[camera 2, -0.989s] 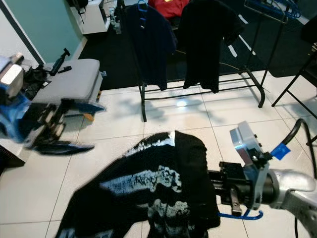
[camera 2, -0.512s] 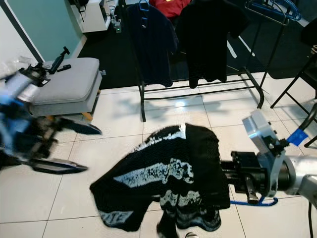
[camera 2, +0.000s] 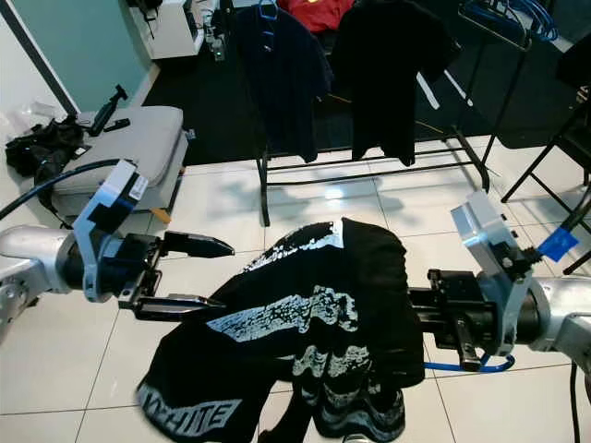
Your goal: Hang hanger
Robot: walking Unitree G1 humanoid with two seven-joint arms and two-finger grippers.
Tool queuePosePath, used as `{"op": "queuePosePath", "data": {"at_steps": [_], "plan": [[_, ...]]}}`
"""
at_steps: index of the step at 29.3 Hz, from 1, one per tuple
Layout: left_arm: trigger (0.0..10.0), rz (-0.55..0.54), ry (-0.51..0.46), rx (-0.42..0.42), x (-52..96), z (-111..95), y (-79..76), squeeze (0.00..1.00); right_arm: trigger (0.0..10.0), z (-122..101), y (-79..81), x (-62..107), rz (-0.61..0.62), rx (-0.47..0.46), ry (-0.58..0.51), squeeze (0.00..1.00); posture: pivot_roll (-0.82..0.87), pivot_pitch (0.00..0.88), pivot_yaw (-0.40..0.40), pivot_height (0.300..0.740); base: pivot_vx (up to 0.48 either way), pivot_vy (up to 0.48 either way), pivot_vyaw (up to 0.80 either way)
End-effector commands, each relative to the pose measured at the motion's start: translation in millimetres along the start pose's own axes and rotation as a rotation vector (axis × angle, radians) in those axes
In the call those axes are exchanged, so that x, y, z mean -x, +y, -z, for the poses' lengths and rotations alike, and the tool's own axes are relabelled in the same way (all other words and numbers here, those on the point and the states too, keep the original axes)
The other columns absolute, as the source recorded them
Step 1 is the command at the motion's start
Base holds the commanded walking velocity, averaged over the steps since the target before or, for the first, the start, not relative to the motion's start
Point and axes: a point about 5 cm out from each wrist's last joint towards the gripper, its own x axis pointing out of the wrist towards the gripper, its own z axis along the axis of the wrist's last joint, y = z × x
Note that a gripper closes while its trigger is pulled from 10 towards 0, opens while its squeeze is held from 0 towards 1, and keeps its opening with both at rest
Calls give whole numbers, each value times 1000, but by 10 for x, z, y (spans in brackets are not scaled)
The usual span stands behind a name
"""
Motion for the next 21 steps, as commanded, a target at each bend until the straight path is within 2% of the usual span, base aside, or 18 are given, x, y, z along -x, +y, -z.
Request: {"op": "queuePosePath", "data": {"at_steps": [1, 9, 13, 21], "plan": [[0, 7, -1, 11, -46, -1, -27, 0, 0, -46, 14, -23, -28, 19, -18, 0, -44, 141, 65, 740, 0, 0, 0], [0, 45, -34, 21, -116, -31, -105, 0, 0, -20, -12, -30, -13, 15, -20, 0, -44, 135, 61, 740, 0, 0, 0], [0, 62, -58, 21, -105, -62, -130, 0, 0, -4, -28, -16, 4, 14, -19, 0, -44, 133, 58, 740, 0, 0, 0], [0, 11, -73, 2, -54, -99, -69, 0, 0, 5, -46, 3, 25, 15, -15, 0, -47, 128, 55, 740, 0, 0, 0]]}}
